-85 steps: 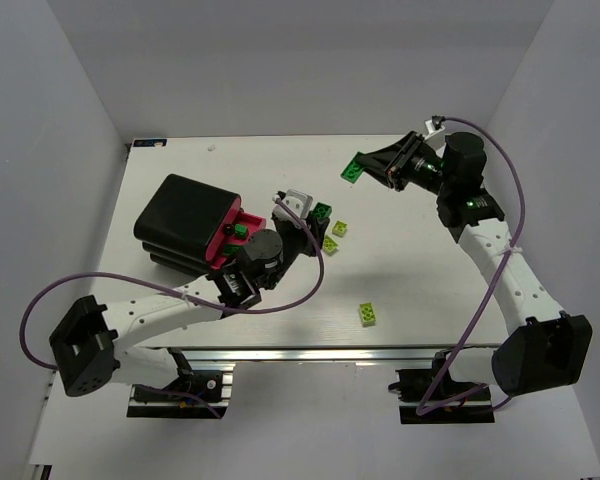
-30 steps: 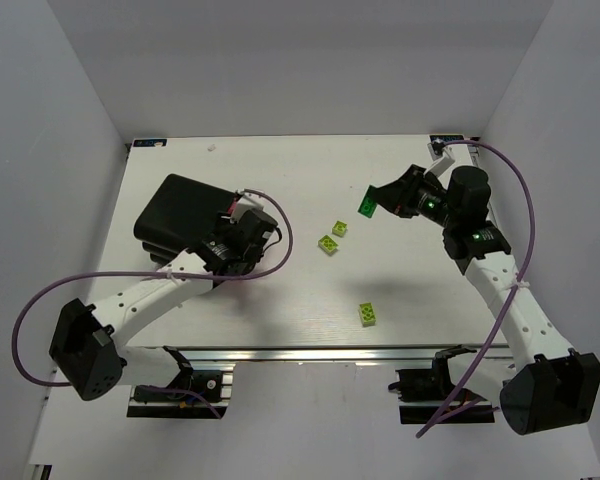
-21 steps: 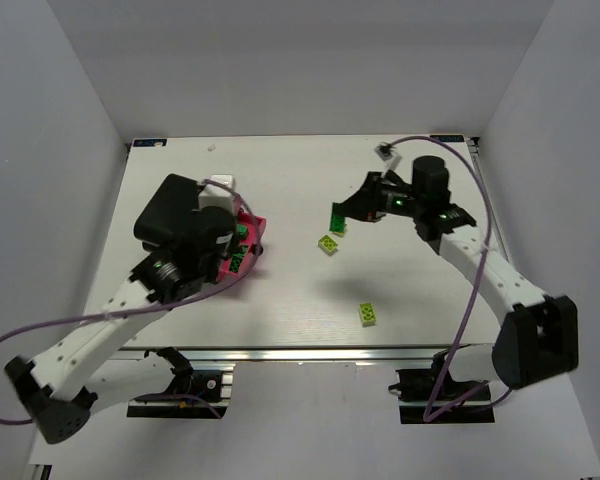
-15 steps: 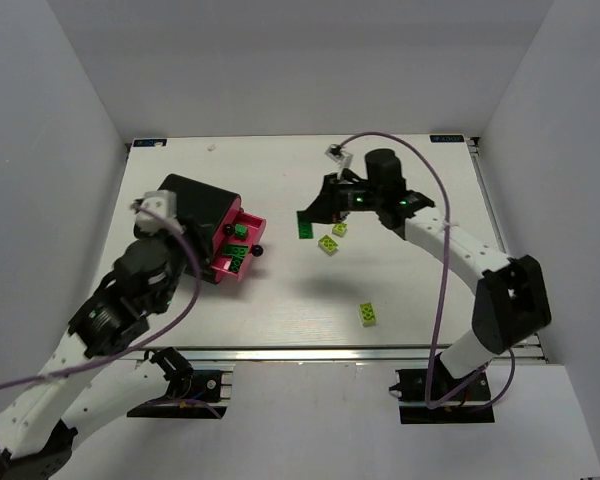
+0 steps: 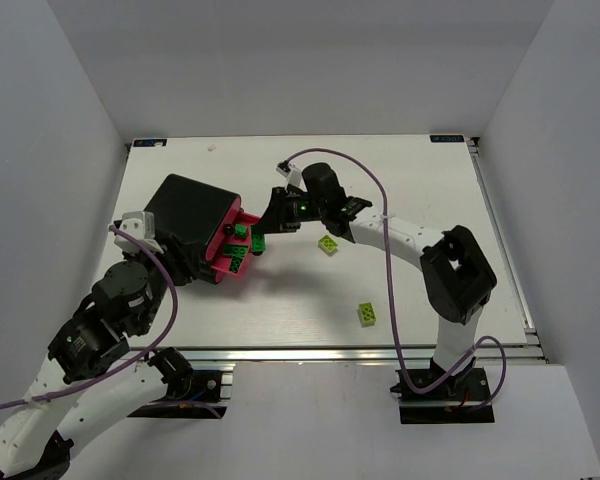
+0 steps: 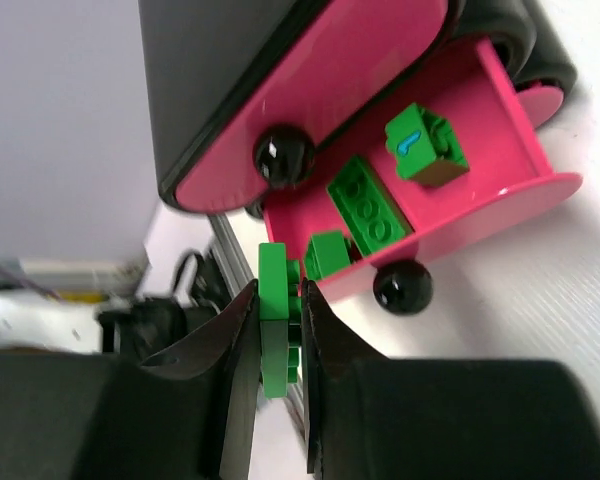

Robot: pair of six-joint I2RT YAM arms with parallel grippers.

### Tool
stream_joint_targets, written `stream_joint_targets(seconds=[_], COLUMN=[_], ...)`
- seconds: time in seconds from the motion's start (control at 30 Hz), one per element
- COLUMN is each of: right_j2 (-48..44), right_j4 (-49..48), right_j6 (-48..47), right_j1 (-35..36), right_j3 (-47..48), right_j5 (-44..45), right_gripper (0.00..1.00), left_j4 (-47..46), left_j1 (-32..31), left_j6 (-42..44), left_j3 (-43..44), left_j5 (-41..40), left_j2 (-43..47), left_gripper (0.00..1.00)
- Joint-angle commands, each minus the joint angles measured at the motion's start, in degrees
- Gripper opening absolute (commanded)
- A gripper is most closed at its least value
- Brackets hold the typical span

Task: Sort the legos into containers by color

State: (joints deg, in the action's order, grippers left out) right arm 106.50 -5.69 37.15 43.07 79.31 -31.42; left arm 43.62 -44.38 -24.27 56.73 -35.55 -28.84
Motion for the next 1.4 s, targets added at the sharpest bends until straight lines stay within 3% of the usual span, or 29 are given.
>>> stream_joint_targets(seconds=[0.0, 0.23, 0.6, 0.63, 0.67, 0.73, 0.77, 0.93, 1.03, 1.13, 1.2, 1.23, 1.3, 1.37], right_j2=[0.99, 7.22, 10.05, 9.96, 10.04, 10.22, 10.22, 10.05, 9.52, 8.21, 6.37, 5.57, 3.12, 1.35], right_j4=[-7.06, 2.87, 8.95, 8.95, 8.60, 8.07, 7.81, 7.10, 7.10, 6.84, 6.75, 6.66, 7.01, 9.19], right_j6=[11.45, 12.07, 11.81, 11.81, 11.81, 11.81, 11.64, 11.11, 10.93, 9.88, 8.21, 5.94, 1.46, -9.60], right_j1=[0.26, 3.24, 4.74, 4.74, 4.83, 4.92, 5.01, 5.36, 5.18, 4.83, 4.74, 4.31, 3.43, 2.55], right_j3=[1.63, 12.09, 15.62, 15.09, 14.91, 14.47, 13.95, 13.15, 12.98, 12.71, 12.63, 12.54, 12.45, 12.98], right_j5=[4.78, 12.42, 16.57, 16.48, 16.30, 15.60, 15.60, 15.16, 14.81, 14.37, 14.45, 14.46, 14.19, 13.93], right_gripper=[0.00, 0.00, 0.00, 0.02, 0.16, 0.28, 0.44, 0.56, 0.57, 0.49, 0.27, 0.00, 0.00, 0.00], left_j4=[2.00, 2.97, 2.53, 2.53, 2.27, 2.18, 2.18, 2.09, 2.00, 0.77, -1.16, -3.08, -5.37, -9.76], left_j1=[-0.18, -0.18, -0.18, -0.18, -0.18, -0.18, -0.18, -0.18, -0.18, -0.18, -0.18, -0.18, -0.18, -0.18], left_j6=[-0.69, -1.39, -1.57, -1.48, -1.48, -1.48, -1.48, -1.65, -1.66, -1.22, -0.61, -0.34, 0.36, 0.98], left_j3=[1.19, -0.39, -1.27, -1.27, -1.27, -1.36, -1.36, -1.71, -1.89, -2.50, -3.90, -4.52, -6.70, -8.21], left_j5=[-0.48, -1.36, -1.10, -1.10, -1.01, -0.84, -0.75, -0.22, 0.39, 3.10, 5.22, 8.45, 12.15, 17.95], left_j2=[1.41, 3.61, 4.49, 4.49, 4.49, 4.41, 4.41, 4.67, 4.67, 4.32, 3.97, 3.10, 1.78, -0.94], left_gripper=[0.59, 0.59, 0.59, 0.60, 0.60, 0.59, 0.59, 0.60, 0.59, 0.56, 0.40, 0.28, 0.18, 0.09])
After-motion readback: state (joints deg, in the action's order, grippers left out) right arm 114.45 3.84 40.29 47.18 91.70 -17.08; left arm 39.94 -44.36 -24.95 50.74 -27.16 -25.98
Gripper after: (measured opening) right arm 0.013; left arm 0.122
